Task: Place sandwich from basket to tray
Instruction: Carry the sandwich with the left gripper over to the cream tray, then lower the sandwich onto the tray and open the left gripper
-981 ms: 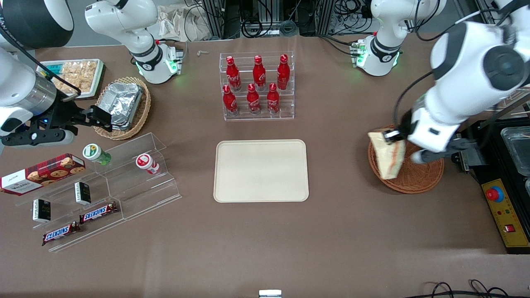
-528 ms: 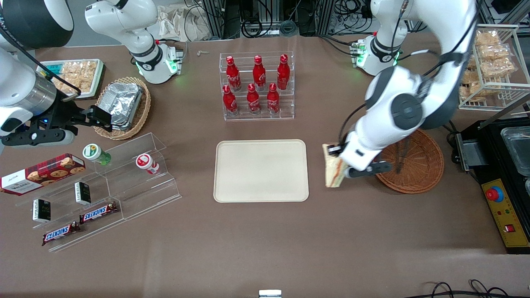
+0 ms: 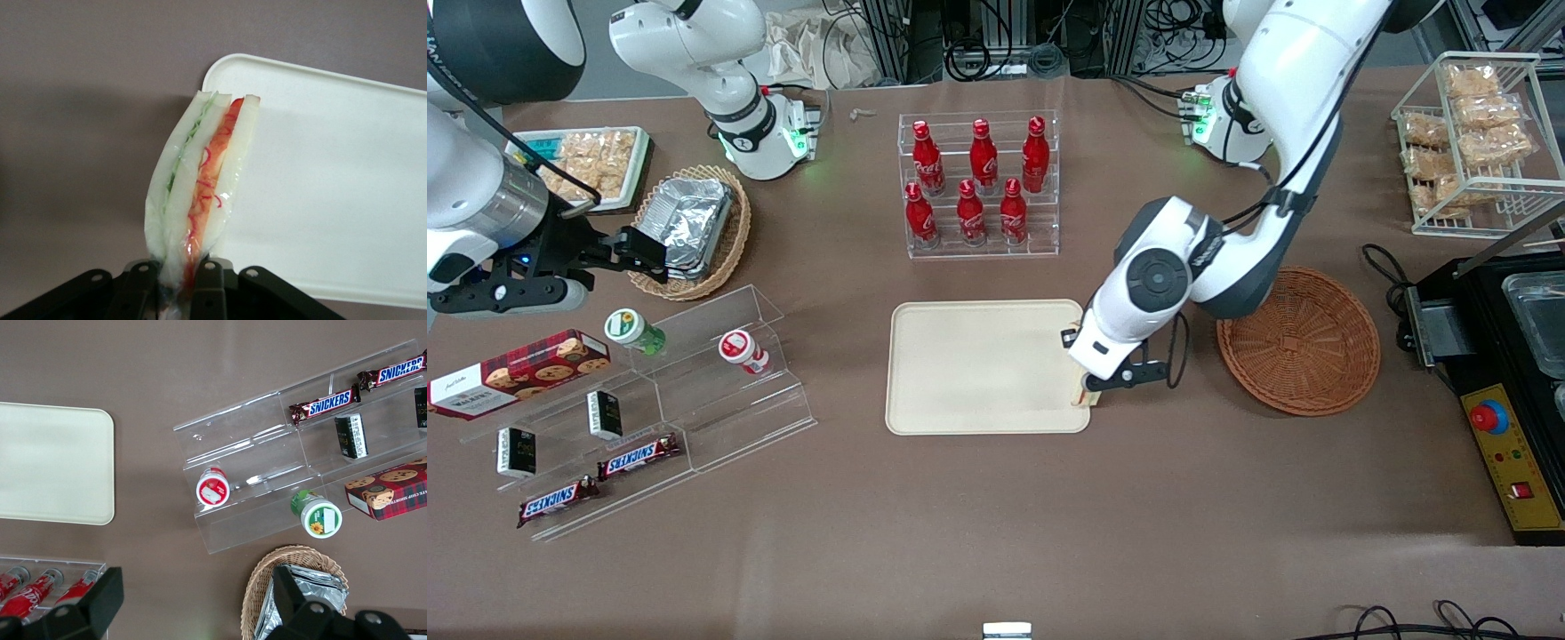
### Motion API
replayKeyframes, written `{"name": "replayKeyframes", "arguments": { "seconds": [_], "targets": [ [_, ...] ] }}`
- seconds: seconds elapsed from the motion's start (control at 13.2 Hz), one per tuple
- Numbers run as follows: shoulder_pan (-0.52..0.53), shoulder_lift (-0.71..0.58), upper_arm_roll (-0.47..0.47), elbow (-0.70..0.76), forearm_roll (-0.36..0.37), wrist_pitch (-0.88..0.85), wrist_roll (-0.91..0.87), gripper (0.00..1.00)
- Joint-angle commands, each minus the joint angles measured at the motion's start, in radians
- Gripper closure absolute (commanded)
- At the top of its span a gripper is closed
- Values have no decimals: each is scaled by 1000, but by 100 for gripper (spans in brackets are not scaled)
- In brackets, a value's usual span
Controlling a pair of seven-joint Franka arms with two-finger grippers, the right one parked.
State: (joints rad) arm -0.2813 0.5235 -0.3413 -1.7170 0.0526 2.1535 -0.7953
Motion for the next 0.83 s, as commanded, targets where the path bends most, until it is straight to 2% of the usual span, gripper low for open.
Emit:
{"name": "replayKeyframes", "arguments": {
  "seconds": [0.0,0.15,0.3,0.38,0.45,0.53,0.75],
  "targets": [
    [-59,76,8,20,90,92,-143,100],
    [-68,113,8,25,147,130,-189,100],
    [-70,115,8,25,150,134,-191,100],
    [-70,122,8,28,151,138,-193,95],
    [-70,127,8,30,153,138,-191,44],
    [-70,127,8,30,153,138,-190,0],
    [-62,110,8,56,138,123,-191,0]
  ]
}}
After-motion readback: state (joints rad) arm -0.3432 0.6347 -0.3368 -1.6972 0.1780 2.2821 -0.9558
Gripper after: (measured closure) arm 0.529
